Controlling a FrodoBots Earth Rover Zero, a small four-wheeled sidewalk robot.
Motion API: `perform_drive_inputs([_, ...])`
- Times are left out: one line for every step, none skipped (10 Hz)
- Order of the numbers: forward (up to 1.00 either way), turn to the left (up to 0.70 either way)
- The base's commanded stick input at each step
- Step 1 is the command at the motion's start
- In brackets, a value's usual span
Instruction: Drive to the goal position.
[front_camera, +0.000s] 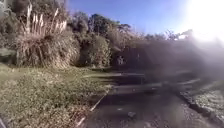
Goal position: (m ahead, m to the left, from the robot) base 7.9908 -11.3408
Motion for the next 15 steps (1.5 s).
perform_drive_inputs([0.0,-0.6])
perform_drive_inputs([0.0,-0.6])
perform_drive_inputs([0.0,-0.6])
perform_drive_inputs([0.0,-0.6])
perform_drive_inputs([0.0,-0.6])
perform_drive_inputs([0.0,-0.6])
perform_drive_inputs([0.0,-0.6])
perform_drive_inputs([0.19,-0.38])
perform_drive_inputs([0.46,-0.13])
perform_drive_inputs([0.6,0.0])
perform_drive_inputs([0.6,0.0])
perform_drive_inputs([0.6,0.01])
perform_drive_inputs([0.6,0.04])
perform_drive_inputs([0.6,0.07])
perform_drive_inputs([0.6,0.15])
